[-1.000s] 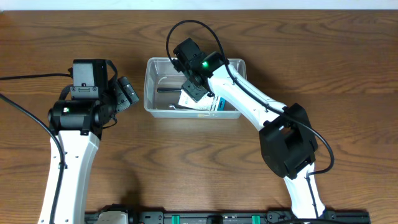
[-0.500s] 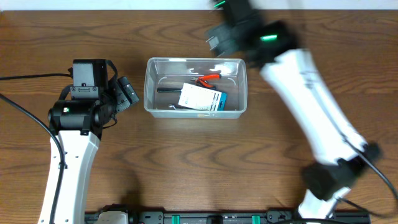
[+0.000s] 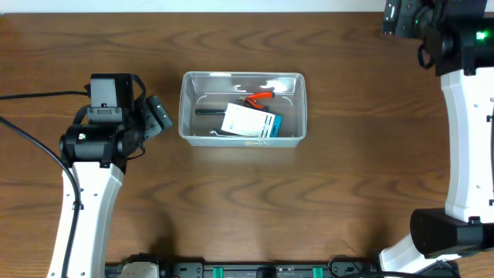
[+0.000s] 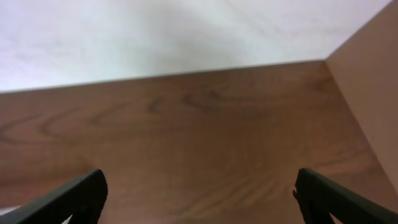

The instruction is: Pack container

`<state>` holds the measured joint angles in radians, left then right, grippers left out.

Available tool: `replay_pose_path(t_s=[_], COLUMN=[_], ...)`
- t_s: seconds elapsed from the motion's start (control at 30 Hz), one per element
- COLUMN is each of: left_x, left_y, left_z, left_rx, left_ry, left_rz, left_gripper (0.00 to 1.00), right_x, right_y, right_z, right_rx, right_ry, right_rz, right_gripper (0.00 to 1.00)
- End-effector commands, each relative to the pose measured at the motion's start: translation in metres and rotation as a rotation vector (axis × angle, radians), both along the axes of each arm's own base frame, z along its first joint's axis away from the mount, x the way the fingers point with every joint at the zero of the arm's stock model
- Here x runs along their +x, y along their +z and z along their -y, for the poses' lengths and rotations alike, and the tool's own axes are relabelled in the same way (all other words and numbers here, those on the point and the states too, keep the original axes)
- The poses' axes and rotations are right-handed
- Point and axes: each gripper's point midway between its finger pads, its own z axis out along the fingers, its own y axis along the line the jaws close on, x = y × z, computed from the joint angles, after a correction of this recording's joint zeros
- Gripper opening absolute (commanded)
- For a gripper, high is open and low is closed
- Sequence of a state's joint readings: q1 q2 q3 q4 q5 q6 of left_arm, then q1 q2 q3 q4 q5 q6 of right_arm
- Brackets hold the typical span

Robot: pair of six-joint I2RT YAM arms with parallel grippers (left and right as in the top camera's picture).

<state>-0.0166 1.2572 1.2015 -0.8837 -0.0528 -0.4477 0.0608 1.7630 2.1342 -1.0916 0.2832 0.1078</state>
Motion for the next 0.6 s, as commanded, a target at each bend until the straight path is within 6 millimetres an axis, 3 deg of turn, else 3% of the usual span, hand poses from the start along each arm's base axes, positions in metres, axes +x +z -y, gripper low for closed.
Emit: replay_pose_path(t_s=[0.0,0.57], left_x=[0.0018,0.0018], left_y=[0.0018,0.0018], left_z=[-0.0033,-0.0033], left_rx=[0.011,0.011], left_ry=[0.009,0.009], left_rz=[0.001,0.001], left_gripper=[0.98,0.98], right_x=[-0.0020,-0.0033], right_y=[-0.0068,-0.0083], right_z=[-0.0007,-0.0024], right_rx=[0.022,0.021], right_ry=[-0.005,-0.001], right_rz=[-0.023,-0.032], right_gripper=[0.99,0.99])
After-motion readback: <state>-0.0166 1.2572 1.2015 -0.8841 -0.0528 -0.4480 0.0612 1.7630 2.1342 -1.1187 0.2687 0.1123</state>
